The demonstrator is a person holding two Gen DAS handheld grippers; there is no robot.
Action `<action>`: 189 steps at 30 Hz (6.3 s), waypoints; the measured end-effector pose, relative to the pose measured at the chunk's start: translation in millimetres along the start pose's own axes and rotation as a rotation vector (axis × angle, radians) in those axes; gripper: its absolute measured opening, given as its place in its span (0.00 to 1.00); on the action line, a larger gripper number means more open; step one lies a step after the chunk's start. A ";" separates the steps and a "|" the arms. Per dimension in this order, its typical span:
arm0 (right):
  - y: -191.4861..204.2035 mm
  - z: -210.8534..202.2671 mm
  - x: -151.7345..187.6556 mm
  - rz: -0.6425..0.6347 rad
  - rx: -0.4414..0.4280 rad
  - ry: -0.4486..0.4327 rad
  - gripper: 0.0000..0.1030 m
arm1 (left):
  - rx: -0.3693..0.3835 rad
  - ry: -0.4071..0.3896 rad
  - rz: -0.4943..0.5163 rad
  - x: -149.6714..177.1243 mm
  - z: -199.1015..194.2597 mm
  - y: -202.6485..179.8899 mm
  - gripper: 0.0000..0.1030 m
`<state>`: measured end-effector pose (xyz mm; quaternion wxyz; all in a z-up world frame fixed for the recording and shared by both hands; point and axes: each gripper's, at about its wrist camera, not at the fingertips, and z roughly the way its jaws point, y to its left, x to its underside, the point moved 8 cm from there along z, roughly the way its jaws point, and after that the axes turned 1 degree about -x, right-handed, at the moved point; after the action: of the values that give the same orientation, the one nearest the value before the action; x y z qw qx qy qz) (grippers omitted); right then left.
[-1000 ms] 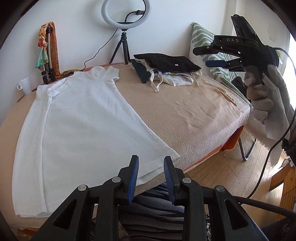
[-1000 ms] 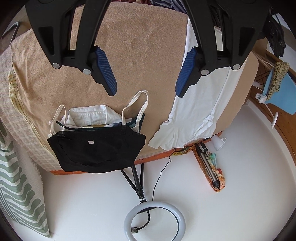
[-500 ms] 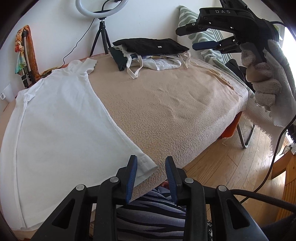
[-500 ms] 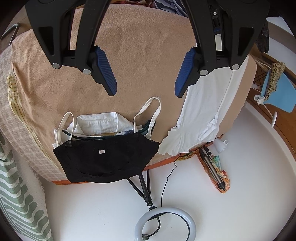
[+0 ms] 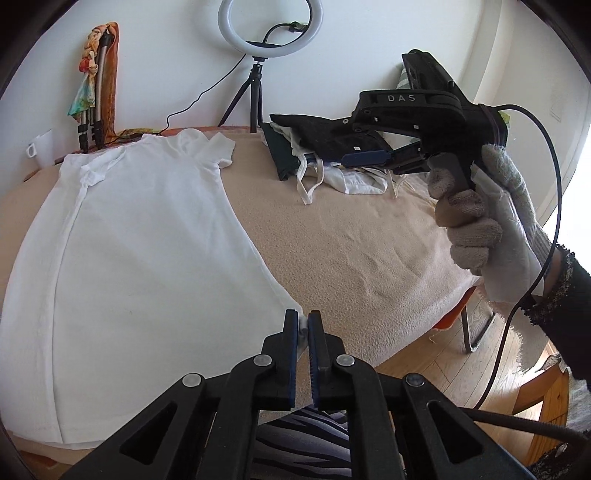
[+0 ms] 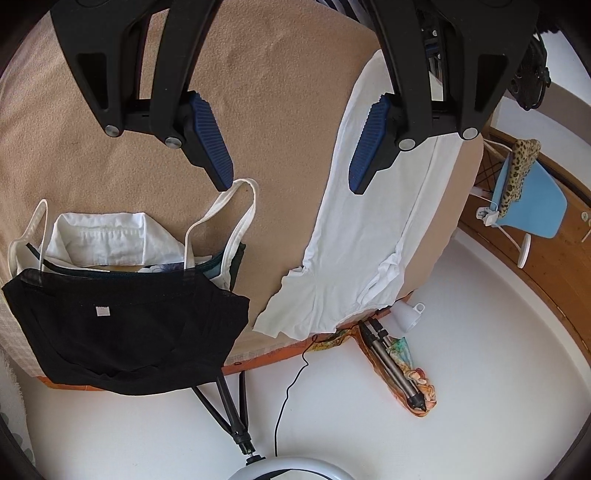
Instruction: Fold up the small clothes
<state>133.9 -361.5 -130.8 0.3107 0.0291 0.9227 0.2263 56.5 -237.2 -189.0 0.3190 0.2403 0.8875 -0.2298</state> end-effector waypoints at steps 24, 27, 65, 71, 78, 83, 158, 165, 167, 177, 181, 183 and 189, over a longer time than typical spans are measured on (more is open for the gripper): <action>-7.0 190.7 -81.3 0.251 0.083 0.157 0.54 | 0.008 -0.038 -0.135 3.5 -17.1 36.9 0.02; -4.4 203.8 -88.6 0.272 0.070 0.170 0.36 | 0.015 -0.048 -0.146 2.8 -19.9 43.5 0.02; 187.9 305.4 -104.5 -0.287 0.326 0.270 0.08 | -0.077 -0.072 -0.384 60.4 -73.1 157.6 0.02; 190.6 322.9 -94.7 -0.295 0.300 0.312 0.14 | -0.124 -0.077 -0.395 62.4 -77.7 168.0 0.16; 199.1 292.9 -92.9 -0.233 0.101 0.332 0.45 | -0.181 -0.101 -0.393 60.7 -102.8 185.0 0.28; 181.1 234.1 -116.0 -0.193 0.033 0.230 0.50 | -0.216 -0.132 -0.393 59.9 -123.9 193.5 0.29; 134.9 77.5 96.4 0.009 -0.063 0.334 0.31 | -0.162 0.014 -0.451 95.7 -125.9 270.7 0.35; 154.6 96.1 161.9 0.058 -0.129 0.413 0.31 | -0.102 0.030 -0.520 103.2 -121.4 276.6 0.39; 159.4 102.4 170.9 0.068 -0.157 0.440 0.31 | -0.093 0.034 -0.539 104.9 -119.8 278.0 0.39; 174.1 103.2 175.3 -0.005 -0.153 0.444 0.29 | -0.018 0.043 -0.547 104.2 -111.2 268.3 0.04; 166.6 103.7 174.0 0.017 -0.143 0.449 0.08 | -0.049 0.014 -0.515 97.8 -117.1 264.7 0.00; 162.4 100.0 171.0 0.047 -0.160 0.440 0.06 | -0.046 -0.013 -0.529 93.5 -125.6 264.1 0.00; 160.6 73.0 161.1 0.043 -0.194 0.389 0.05 | -0.057 -0.024 -0.520 96.7 -130.9 264.1 0.00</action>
<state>33.1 -157.1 -202.5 0.1232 -0.0254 0.9383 0.3221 82.4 69.0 -231.2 0.2663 -0.0077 0.9218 -0.2816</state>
